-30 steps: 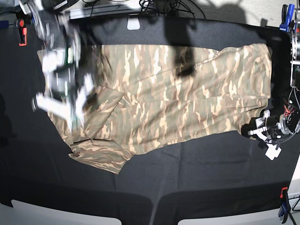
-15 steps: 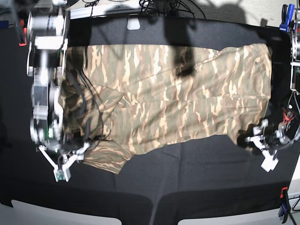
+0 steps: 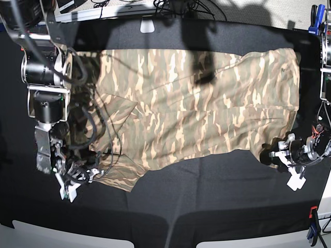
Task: Layout the t-shirt on the table in an organized manner, then fold the t-shirt properly
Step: 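Reach both grippers to the shirt's hem edge and grasp it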
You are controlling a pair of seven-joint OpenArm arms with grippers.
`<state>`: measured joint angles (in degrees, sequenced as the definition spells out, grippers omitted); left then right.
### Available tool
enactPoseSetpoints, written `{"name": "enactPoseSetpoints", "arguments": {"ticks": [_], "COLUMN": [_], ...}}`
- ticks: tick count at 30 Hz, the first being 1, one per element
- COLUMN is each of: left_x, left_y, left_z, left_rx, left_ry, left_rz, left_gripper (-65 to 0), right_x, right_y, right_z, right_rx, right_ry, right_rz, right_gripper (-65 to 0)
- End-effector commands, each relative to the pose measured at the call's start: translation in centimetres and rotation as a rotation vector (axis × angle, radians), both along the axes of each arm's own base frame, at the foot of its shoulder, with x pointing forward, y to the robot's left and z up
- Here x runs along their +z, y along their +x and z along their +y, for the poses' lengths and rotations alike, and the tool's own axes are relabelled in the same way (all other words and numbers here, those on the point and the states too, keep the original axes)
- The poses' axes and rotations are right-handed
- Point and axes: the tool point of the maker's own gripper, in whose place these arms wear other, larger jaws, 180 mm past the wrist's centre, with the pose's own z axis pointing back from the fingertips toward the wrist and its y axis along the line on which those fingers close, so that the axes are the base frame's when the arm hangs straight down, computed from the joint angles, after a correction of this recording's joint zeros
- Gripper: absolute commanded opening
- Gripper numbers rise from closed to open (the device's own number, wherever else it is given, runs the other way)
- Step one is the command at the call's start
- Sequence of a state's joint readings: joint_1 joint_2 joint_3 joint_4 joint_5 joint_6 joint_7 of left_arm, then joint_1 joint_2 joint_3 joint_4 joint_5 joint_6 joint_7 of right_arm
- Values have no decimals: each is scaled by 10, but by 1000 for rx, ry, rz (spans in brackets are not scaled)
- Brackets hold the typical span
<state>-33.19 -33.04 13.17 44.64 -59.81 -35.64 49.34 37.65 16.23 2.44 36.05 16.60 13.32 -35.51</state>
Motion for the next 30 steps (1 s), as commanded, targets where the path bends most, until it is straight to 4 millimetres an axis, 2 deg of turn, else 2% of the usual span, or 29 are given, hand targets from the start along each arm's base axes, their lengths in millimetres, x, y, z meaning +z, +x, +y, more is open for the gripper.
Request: {"name": "enactPoseSetpoints", "arguments": {"ticks": [1, 5, 8, 14, 18, 26, 29, 30], "left_x": [26, 25, 24, 23, 22, 22, 20, 19], "left_y": [16, 16, 17, 18, 18, 18, 17, 17], "left_z": [4, -4, -14, -30, -31, -31, -30, -29], "left_rx": [10, 1, -9, -26, -26, -27, -30, -32], "left_ry": [-19, -29, -45, -70, -71, -71, -57, -47], "left_rz": [-73, -71, -71, -71, -72, -71, -68, -67], "left_gripper": [-650, -650, -650, -650, -650, -650, -650, -650], "right_x": [30, 36, 38, 33, 34, 43, 46, 47], "right_y": [20, 20, 16, 4, 3, 15, 20, 20], "right_z": [-4, 1, -6, -28, -36, -25, -13, -10], "right_rx": [-16, -53, -85, -97, -86, -70, -71, -69], "right_ry": [25, 169, 231, 210, 184, 200, 245, 250], "right_rz": [-81, -86, -77, -46, -64, -144, -173, -176], "right_gripper": [-381, -381, -381, -404, -428, -435, -492, -539]}}
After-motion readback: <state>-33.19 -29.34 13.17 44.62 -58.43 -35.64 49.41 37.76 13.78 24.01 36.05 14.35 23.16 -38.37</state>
